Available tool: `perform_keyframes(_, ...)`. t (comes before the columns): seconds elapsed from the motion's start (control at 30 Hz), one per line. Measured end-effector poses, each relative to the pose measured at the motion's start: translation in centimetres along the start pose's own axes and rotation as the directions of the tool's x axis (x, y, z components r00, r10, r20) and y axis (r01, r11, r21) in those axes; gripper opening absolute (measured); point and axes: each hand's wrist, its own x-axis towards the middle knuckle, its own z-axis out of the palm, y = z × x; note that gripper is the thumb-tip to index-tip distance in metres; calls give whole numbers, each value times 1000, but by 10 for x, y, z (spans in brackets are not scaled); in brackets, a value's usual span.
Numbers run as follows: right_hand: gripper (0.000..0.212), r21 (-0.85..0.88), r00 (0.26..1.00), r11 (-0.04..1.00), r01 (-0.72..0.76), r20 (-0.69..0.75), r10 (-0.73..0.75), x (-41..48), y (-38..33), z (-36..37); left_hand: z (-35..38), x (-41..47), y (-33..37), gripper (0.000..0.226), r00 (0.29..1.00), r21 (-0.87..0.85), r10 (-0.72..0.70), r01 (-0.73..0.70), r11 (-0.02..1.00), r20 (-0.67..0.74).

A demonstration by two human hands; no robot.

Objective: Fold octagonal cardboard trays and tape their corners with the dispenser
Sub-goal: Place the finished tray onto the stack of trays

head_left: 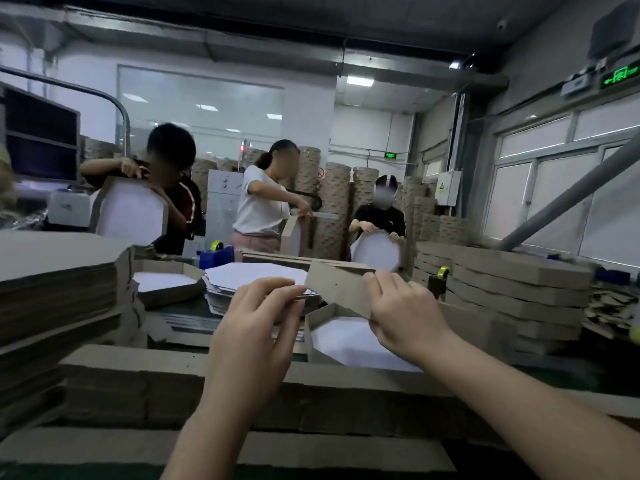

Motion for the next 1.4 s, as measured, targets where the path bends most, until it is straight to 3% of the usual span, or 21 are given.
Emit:
perform_keyframes(0.17, 52, -177, 999, 984, 16, 48, -8, 23, -5, 66, 17, -2, -26, 26, 986, -145, -168, 164, 976, -12)
perform_keyframes(0.3, 48, -278, 986, 959, 50, 165, -4, 38, -27, 107, 27, -10, -26, 21, 983, -184, -179, 183, 966, 35)
perform_keyframes(0.37, 44, -172, 956, 984, 50, 293, 3, 35, -40, 130, 28, -11, -27, 20, 983, -201, -173, 181, 963, 57)
perform_keyframes(0.43, 49, 52, 900, 999, -4, 436, -19, 29, -52, 149, 28, -12, -29, 20, 981, -214, -185, 194, 957, 62)
perform_keyframes(0.53, 59, 246, 864, 964, -99, 501, -39, 20, -56, 163, 28, -14, -29, 21, 977, -227, -202, 214, 950, 74)
perform_keyframes(0.7, 74, 340, 802, 928, -155, 592, -83, 27, -44, 166, 28, -16, -29, 19, 967, -253, -240, 254, 934, 85)
perform_keyframes(0.9, 53, 412, 629, 888, -205, 751, -203, 19, -37, 165, 20, -15, -39, 17, 952, -292, -301, 302, 908, 50)
perform_keyframes(1.17, 50, 520, 651, 830, -200, 703, -284, 10, -24, 158, 20, -18, -45, 18, 957, -192, -284, 289, 938, 52)
perform_keyframes(1.4, 50, 502, 625, 831, -240, 735, -264, 13, -19, 154, 21, -18, -48, 17, 953, -162, -297, 304, 939, 69)
